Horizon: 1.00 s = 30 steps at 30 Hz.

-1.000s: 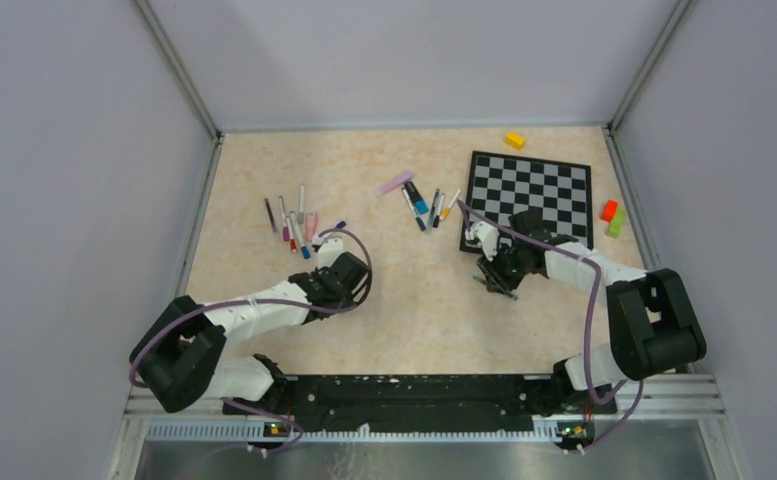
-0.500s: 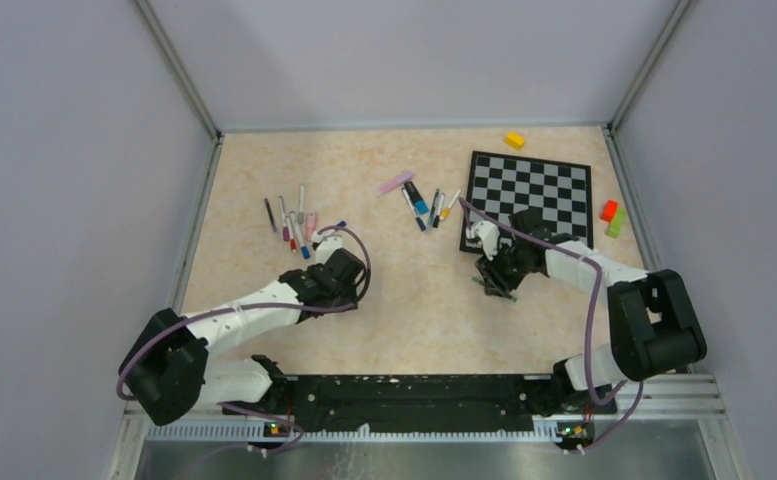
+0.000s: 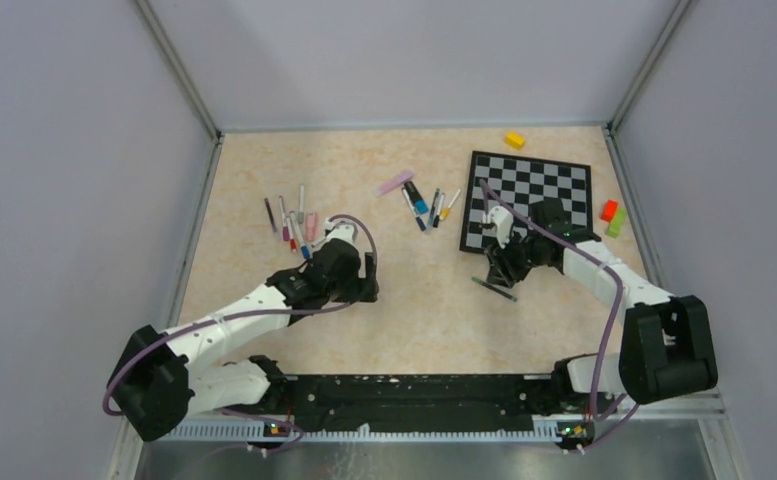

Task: Open the pen caps
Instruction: Pick up the pen from the center of the board.

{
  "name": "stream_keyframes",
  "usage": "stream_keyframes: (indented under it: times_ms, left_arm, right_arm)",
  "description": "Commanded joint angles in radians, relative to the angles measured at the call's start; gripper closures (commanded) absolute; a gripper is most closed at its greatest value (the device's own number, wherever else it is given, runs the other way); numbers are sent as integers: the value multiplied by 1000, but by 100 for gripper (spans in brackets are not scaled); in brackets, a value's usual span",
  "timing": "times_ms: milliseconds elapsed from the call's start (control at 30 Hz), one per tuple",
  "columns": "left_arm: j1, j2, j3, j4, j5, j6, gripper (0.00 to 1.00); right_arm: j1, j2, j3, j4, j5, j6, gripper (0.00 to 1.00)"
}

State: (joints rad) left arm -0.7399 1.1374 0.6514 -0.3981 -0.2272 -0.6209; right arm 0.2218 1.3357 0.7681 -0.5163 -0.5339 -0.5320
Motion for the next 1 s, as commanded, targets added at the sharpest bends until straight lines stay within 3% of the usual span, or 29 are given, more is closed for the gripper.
stream_keyframes:
  times_ms: [0,333,533,667,867,967]
  left_arm:
    - [9,-19,10,185,119,96,6]
    - [147,185,144,443,322,131,5]
    - [234,444,405,375,443,436,4]
    - [265,579,584,290,391,650,2]
    - [331,765,739,315,381,812,1]
    - [360,853,826,299,468,875,7]
  right_arm:
    - [-49,-79,46,-31,-105,-19,55]
    - [-59,-127,69,-46,-112,11,50]
    - [-64,-127,66,-46,-96,5,50]
    - [-63,-123,63,-46,-92,0,50]
    - [-63,-115,63,-49,-93,-6,50]
    - [-62,-115,61,-49,-94,-5,50]
